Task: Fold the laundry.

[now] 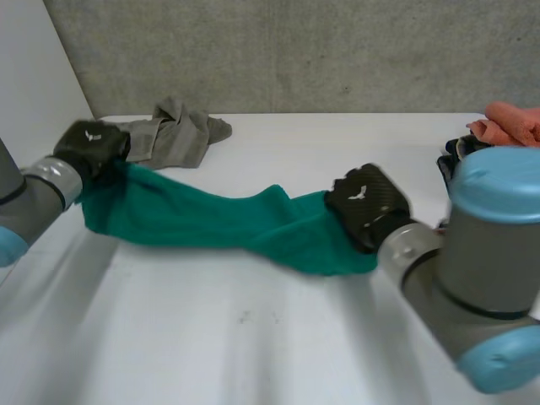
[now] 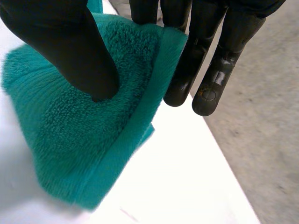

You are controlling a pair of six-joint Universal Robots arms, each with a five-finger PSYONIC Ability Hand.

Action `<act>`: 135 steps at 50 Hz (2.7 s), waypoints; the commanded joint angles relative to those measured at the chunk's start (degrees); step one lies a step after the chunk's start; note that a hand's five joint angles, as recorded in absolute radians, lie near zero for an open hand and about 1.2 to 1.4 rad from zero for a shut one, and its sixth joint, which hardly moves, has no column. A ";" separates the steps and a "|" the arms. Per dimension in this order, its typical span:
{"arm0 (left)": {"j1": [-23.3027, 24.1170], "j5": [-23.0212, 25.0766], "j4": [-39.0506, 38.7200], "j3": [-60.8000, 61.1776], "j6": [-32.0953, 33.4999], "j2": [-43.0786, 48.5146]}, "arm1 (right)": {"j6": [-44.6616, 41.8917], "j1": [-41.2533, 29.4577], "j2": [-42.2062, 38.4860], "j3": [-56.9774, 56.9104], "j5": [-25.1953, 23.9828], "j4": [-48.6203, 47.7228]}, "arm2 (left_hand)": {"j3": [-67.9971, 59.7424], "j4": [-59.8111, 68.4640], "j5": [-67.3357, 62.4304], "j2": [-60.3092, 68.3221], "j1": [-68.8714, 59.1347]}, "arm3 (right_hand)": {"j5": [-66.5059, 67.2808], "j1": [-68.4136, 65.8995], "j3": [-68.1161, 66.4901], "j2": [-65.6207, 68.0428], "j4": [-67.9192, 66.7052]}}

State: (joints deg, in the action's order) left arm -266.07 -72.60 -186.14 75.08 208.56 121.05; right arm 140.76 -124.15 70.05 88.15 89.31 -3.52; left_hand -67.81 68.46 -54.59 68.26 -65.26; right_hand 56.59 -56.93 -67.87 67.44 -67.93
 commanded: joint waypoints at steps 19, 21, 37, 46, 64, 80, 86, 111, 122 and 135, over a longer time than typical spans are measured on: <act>11.89 -0.08 -4.32 -2.13 -9.23 -15.23 | -1.84 19.39 15.30 2.83 -23.92 20.14 | -12.19 11.54 -15.41 11.74 -14.74 | -56.59 46.93 57.87 -57.44 57.93; 12.94 -0.08 -4.32 -2.04 -9.23 -16.19 | 6.75 19.56 12.94 -0.32 -24.10 17.86 | -12.19 11.54 -15.41 11.74 -14.74 | -56.59 46.93 57.87 -57.44 57.93; 19.36 2.89 -4.32 1.47 -9.14 -32.62 | 16.82 15.00 -17.91 -29.51 -24.97 17.76 | -12.19 11.54 -15.41 11.74 -14.74 | -56.59 46.93 57.87 -57.44 57.93; 19.36 6.07 -4.32 4.46 -9.23 -36.76 | 22.53 9.20 -34.62 -43.84 -30.42 16.97 | -12.19 11.54 -15.41 11.74 -14.74 | -56.59 46.93 57.87 -57.44 57.93; 11.46 0.10 -8.71 -5.02 -8.79 -26.14 | 23.59 13.13 -20.87 -47.92 -6.52 -9.98 | -12.19 11.54 -15.41 11.74 -14.74 | 13.41 -23.07 -12.13 12.56 -12.07; 13.30 -3.61 -18.65 -3.46 -9.14 -22.00 | 24.12 16.66 -7.81 -27.77 -17.67 -7.92 | -12.19 11.54 -15.41 11.74 -14.74 | -48.28 38.62 49.56 -49.14 49.62; 16.11 0.44 -17.86 -0.11 -9.23 -25.33 | 25.34 16.49 -17.47 -30.83 -25.14 1.66 | -12.19 11.54 -15.41 11.74 -14.74 | -56.59 46.93 57.87 -57.44 57.93; 18.66 7.21 -12.06 8.59 -9.23 -39.84 | 42.58 0.76 -40.60 -47.89 -45.99 3.79 | -12.19 11.54 -15.41 11.74 -14.74 | -50.00 40.34 51.28 -50.85 51.34; 17.87 6.51 -11.88 8.42 -9.14 -39.67 | 39.60 7.34 -36.49 -53.70 -24.19 2.47 | -12.19 11.54 -15.41 11.74 -14.74 | 13.41 -23.07 -12.13 12.56 -12.07; 11.46 4.14 -7.93 11.40 -9.05 -39.23 | 13.51 14.20 -7.76 -25.35 -23.83 6.14 | -12.19 11.54 -15.41 11.74 -14.74 | 13.41 -23.07 -12.13 12.56 -12.07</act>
State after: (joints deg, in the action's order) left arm -251.89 -67.97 -196.45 84.38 199.49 81.41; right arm 166.07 -110.80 50.04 48.62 66.23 -0.63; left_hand -68.31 68.95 -54.59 68.64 -65.26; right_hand 55.38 -56.05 -67.71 67.54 -68.07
